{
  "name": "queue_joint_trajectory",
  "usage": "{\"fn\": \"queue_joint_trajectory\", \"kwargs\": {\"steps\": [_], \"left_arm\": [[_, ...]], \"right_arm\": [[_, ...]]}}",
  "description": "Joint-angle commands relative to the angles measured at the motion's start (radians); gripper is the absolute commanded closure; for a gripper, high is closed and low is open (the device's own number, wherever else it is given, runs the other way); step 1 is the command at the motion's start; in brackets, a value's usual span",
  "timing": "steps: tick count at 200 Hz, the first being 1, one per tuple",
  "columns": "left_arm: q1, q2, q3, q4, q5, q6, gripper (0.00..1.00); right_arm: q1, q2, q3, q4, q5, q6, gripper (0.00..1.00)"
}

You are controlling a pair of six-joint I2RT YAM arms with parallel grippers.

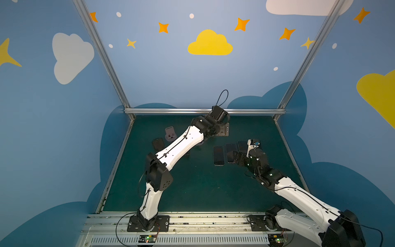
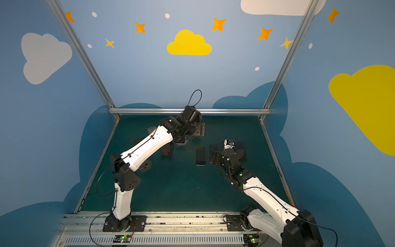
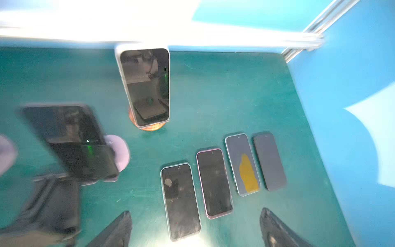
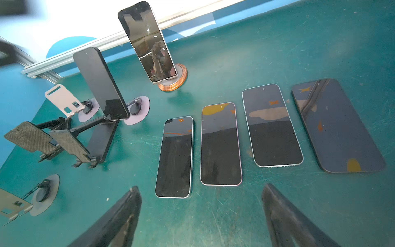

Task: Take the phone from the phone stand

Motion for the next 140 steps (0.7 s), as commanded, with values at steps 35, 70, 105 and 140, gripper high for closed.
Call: {"fn": "queue_joint_trajectory", "kwargs": {"steps": [35,70,105,140], "left_arm": [[0.178,-0.453,-0.496,0.231,-0.011,-0.022,0.00],[0.268,-0.689,-0.804,0.416,-0.020,-0.064,0.00],[0.335,-0.800,-0.925,0.468,-0.041,-0.050,0.00],[0.355,-0.800,-0.924,0.438,-0.019,-0.057,0.00]], "right_arm": [[0.003,0.035,0.056,0.059,-0.099,-0.002,0.11],[0.030,0.115,0.171,0.030,-0.172,0.012,0.12],[0.102,0.208,0.270,0.015,-0.156,0.006,0.12],[0.175,0.386,0.436,-0.047,-0.101,-0.036,0.11]]}}
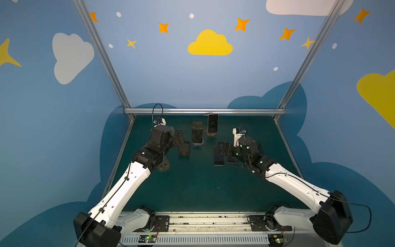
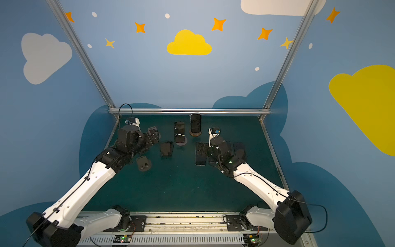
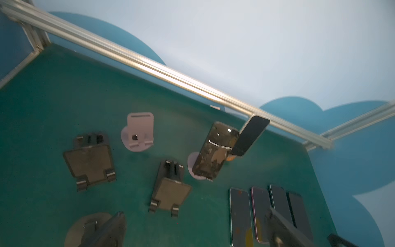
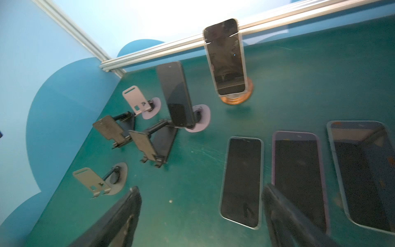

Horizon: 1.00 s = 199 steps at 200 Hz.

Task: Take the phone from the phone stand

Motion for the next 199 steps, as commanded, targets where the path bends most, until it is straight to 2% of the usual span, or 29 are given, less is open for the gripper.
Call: {"fn": "queue_joint_trajectory", "kwargs": {"steps": [1,32,54,81,109,199], "left_arm": [[0.006,-0.009,0.005,0.022,0.001,0.002,0.00],[0.015,-0.045,-0.077,0.039,-0.064,-0.030,0.00],[0.038,-0.082,-0.107,0.056,-0.016,-0.076,0.00],[0.039,-0.129,-0.127,0.061,-0.024,-0.085,0.00],[0.040,-0.154,-0.148,0.082,-0.023,-0.084,0.00],[0.044,-0.151,-0.158,0.088,0.066,-0.136,0.00]], "right_arm": [[0.040,0.104,0.108,-0.063,0.034,-0.036,0.11],[0.071,0.249,0.263,-0.082,0.101,-0.063,0.09],[0.080,0.363,0.361,-0.072,0.134,-0.082,0.09],[0.094,0.484,0.490,-0.085,0.201,-0.095,0.08],[0.097,0.578,0.609,-0.090,0.220,-0.102,0.08],[0.110,0.843,1.010,-0.283,0.346,-0.088,0.07]]}}
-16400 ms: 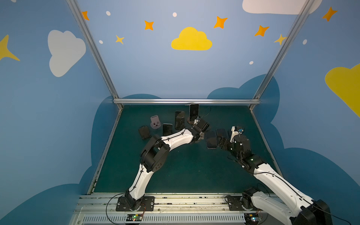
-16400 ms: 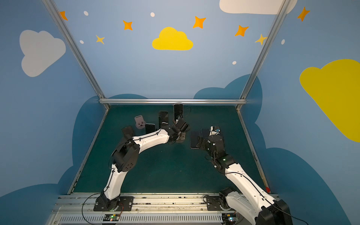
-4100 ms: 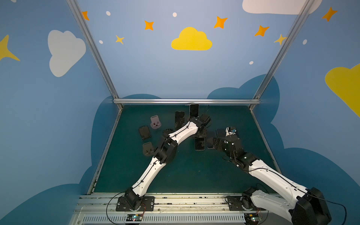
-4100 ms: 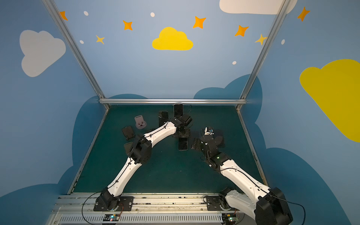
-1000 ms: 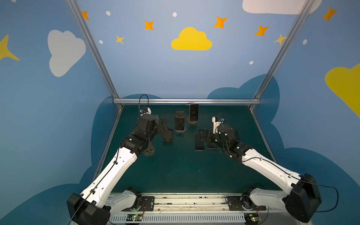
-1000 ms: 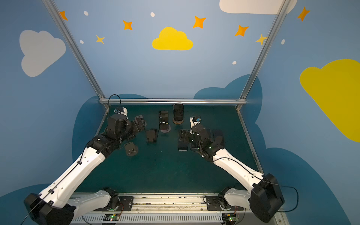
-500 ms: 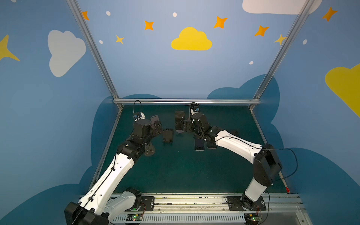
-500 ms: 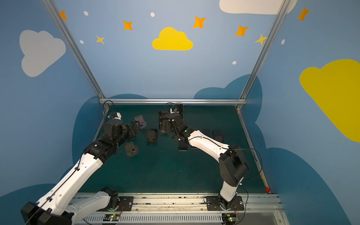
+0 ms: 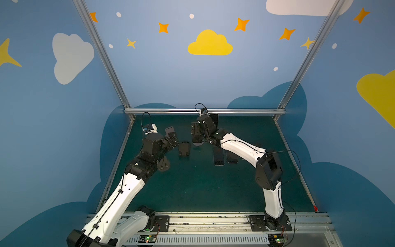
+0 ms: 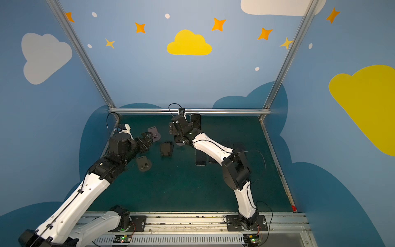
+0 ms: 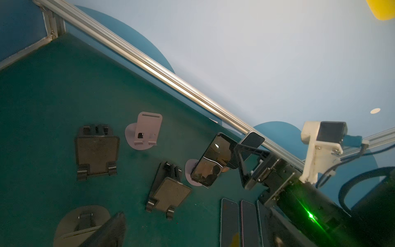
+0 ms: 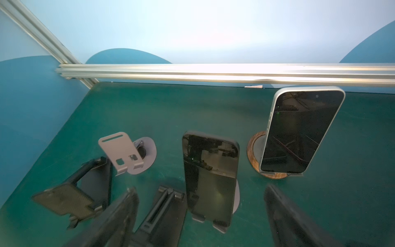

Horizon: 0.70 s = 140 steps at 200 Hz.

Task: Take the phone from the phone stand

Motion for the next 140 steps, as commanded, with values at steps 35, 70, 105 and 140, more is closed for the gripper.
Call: {"fn": "queue_joint_trajectory", "kwargs": {"steps": [35,70,105,140], "left_arm": [[0.014,-0.008,-0.013,0.029,0.043,-0.017,0.00],[0.057,-0.015,-0.007,0.026,0.065,-0.010,0.00],[0.067,-0.020,-0.018,0.039,0.081,-0.013,0.00],[0.072,-0.019,-0.020,0.042,0.079,-0.012,0.00]], "right_arm": [[0.013,0.150,0.238,-0.180,0.090,0.016,0.06],[0.009,0.203,0.299,-0.206,0.078,0.021,0.06],[-0.001,0.262,0.381,-0.257,0.073,0.023,0.06],[-0.008,0.310,0.435,-0.281,0.078,0.032,0.06]]}}
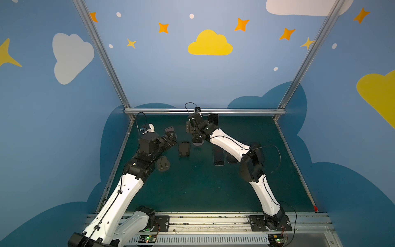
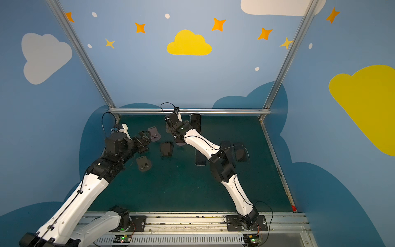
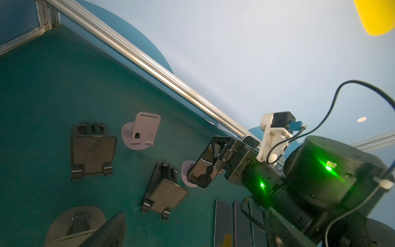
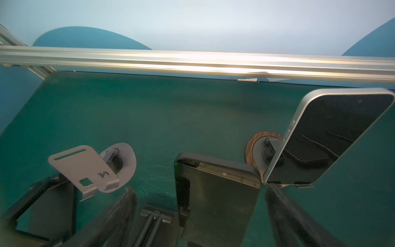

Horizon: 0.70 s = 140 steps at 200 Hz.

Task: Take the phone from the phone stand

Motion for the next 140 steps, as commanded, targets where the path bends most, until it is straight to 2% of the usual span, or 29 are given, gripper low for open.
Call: {"fn": "queue_joint_trajectory", "kwargs": {"steps": [1,73,140], "left_arm": [[0.007,-0.008,-0.005,0.022,0.007,-0.001,0.00],[0.016,-0.006,-0.007,0.024,0.020,-0.005,0.00],[0.033,0.012,-0.007,0.031,0.058,-0.023,0.00]], "right_arm": [[-0.007,0.038,0.057,-0.048,0.009,0.017,0.06],[-0.002,0.084,0.106,-0.048,0.063,0.018,0.06],[0.016,0.030,0.017,0.020,0.105,-0.014,0.07]]}}
